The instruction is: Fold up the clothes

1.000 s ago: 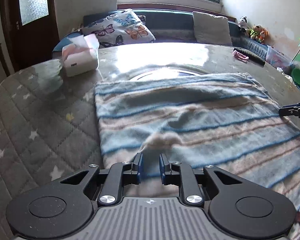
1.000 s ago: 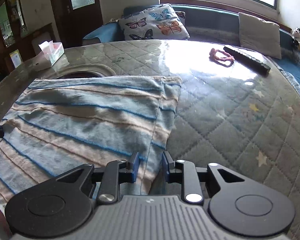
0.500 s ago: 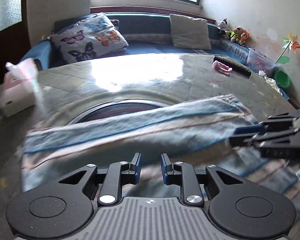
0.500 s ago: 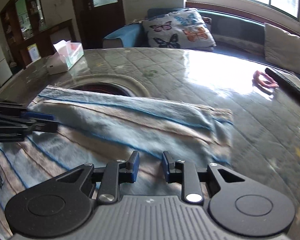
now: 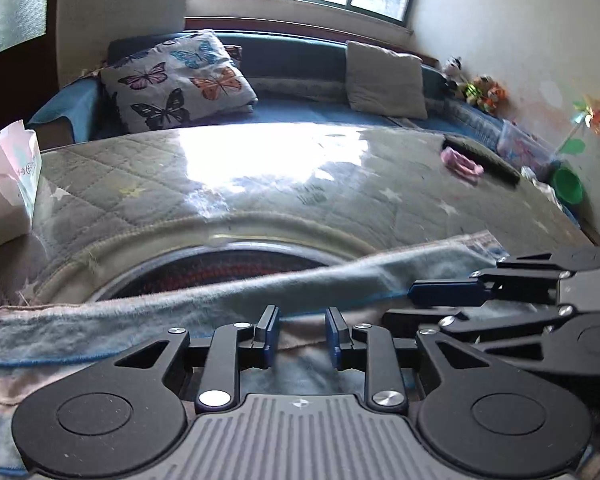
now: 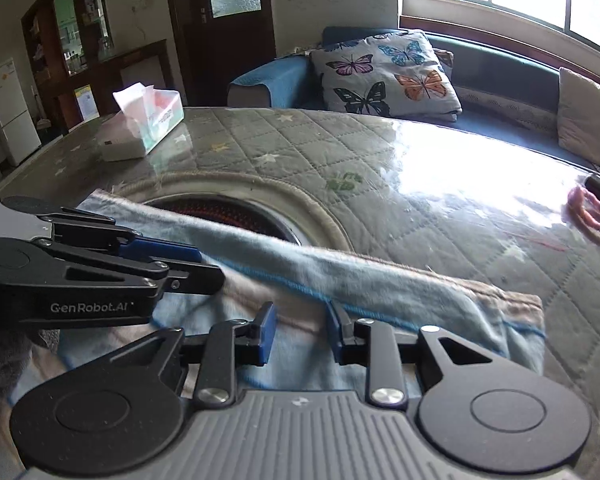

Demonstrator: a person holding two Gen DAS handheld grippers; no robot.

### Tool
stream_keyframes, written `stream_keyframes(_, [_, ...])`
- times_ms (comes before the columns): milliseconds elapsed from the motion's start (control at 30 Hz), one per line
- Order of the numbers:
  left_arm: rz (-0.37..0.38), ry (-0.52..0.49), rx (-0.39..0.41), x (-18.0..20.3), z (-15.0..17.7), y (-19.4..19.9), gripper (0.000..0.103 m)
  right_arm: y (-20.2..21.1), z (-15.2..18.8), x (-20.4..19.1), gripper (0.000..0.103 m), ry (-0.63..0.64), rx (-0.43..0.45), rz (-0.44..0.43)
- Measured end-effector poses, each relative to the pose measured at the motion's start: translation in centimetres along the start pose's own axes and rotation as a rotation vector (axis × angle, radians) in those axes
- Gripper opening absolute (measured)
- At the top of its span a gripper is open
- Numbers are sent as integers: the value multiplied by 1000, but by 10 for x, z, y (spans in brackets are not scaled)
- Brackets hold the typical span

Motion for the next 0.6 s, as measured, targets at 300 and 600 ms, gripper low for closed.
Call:
stream_keyframes(300, [-129, 37, 34, -30, 0, 25, 42, 11, -8, 9, 39, -11, 31, 26])
stream_keyframes(600, [-353, 62, 39, -79, 10, 50, 48, 48, 14, 71, 40, -147, 31, 170])
Point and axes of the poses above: each gripper's, at about its wrist camera, not at the fingertips, and y roughly against the way its jaws point, x to its right, z to its underside, the point moved 1 cm from there along -y, roughly the way its jaws point
